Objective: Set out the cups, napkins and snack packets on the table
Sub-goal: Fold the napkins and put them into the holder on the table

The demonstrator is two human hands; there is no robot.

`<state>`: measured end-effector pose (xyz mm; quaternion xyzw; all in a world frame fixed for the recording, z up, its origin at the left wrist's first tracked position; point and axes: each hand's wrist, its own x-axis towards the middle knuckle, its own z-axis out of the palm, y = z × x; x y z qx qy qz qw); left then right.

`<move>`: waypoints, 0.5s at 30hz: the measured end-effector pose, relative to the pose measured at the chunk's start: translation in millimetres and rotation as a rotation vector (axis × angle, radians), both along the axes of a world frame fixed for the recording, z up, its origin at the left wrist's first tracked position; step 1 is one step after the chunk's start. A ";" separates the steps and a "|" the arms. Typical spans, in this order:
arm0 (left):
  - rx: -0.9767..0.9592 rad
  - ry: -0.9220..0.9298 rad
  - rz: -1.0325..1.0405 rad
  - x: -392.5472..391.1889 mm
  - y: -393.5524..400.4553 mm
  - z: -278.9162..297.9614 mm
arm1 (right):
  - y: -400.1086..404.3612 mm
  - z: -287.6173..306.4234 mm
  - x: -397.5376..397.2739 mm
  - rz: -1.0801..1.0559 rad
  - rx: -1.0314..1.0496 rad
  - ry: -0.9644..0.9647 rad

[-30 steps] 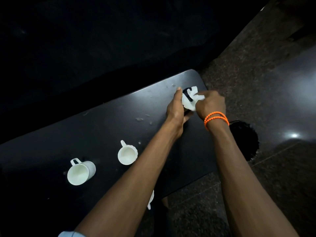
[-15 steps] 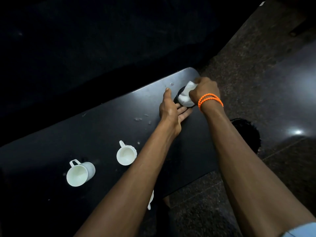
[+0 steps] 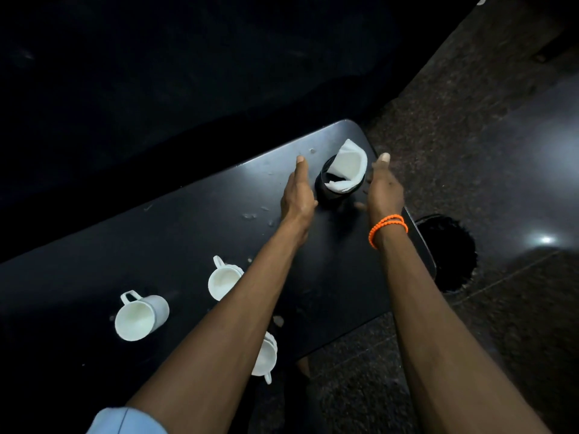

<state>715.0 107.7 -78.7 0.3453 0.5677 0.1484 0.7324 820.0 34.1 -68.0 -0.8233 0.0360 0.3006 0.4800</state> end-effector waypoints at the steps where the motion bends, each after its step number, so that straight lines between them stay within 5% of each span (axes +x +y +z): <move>1: 0.012 -0.027 -0.064 0.0 0.6 -2.6 | -1.6 -3.2 -1.1 0.010 0.045 0.100; 5: 0.018 -0.129 -0.211 -3.3 -2.1 -7.1 | -9.1 -12.8 -10.0 -0.006 0.225 0.244; 15: 0.053 -0.160 -0.168 -51.3 -38.3 -6.8 | -44.6 -11.0 -61.7 -0.115 0.330 0.245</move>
